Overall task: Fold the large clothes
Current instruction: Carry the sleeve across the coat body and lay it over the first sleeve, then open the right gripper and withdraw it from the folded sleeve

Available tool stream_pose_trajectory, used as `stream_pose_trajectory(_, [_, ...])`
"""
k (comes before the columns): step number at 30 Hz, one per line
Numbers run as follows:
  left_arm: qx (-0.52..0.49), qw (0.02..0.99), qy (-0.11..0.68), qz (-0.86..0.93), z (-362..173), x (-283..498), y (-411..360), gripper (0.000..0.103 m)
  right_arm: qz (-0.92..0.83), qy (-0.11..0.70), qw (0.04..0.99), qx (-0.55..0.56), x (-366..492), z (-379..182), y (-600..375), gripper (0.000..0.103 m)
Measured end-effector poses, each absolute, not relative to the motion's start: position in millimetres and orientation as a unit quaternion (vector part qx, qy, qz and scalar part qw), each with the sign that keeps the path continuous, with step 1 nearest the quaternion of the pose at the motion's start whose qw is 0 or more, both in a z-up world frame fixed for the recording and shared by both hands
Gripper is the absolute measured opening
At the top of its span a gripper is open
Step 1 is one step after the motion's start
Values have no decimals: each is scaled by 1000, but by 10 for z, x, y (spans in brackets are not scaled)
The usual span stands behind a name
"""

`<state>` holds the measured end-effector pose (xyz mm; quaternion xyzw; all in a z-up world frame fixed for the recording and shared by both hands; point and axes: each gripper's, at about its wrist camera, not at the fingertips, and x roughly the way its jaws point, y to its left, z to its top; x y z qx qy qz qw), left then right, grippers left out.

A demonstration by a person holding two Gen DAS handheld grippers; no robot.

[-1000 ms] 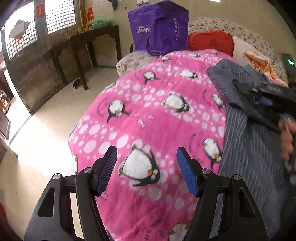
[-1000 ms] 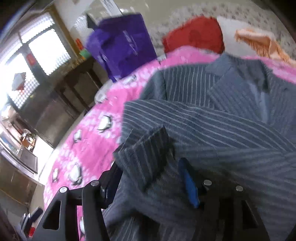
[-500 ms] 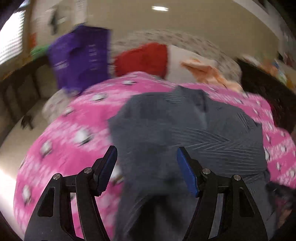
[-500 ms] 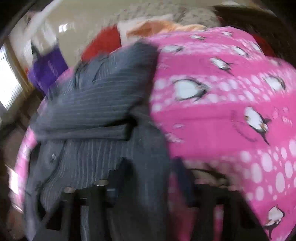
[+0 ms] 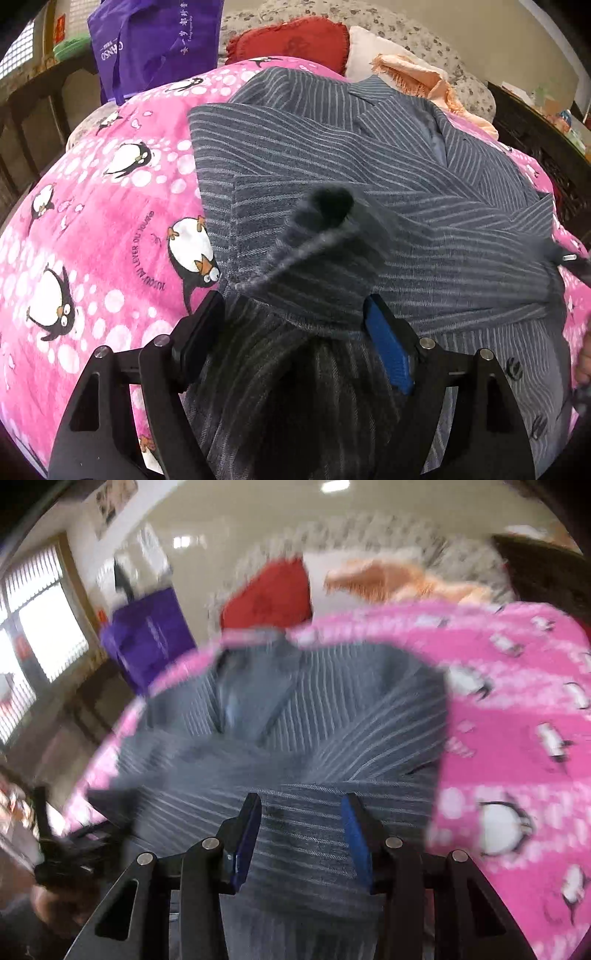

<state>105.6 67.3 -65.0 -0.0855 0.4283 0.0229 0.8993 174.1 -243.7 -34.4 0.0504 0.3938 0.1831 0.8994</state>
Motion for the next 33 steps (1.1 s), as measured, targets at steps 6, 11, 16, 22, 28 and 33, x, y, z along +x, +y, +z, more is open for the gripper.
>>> stream_pose_trajectory(6, [-88,901,424,25,-688,1025,654,84,144,406,897,100,1848,-550,-2754,15])
stream_pose_trajectory(11, [-92,902,422,29,-703,1088,674,84,149,353,916,116,1833,-241,-2793,17])
stream_pose_trajectory(16, [-91,902,422,29,-705,1124,671,85,96,393,912,70,2226,-507,-2691,17])
stream_pose_trajectory(22, [-97,901,421,34,-713,1132,700,86,95,374,918,89,2052,-166,-2706,18])
stream_pose_trajectory(28, [-98,901,420,37,-718,1142,707,87,134,405,904,32,1529,-410,-2407,25])
stream_pose_trajectory(33, [-101,900,423,37,-728,1164,712,89,112,423,899,18,1459,-396,-2408,25])
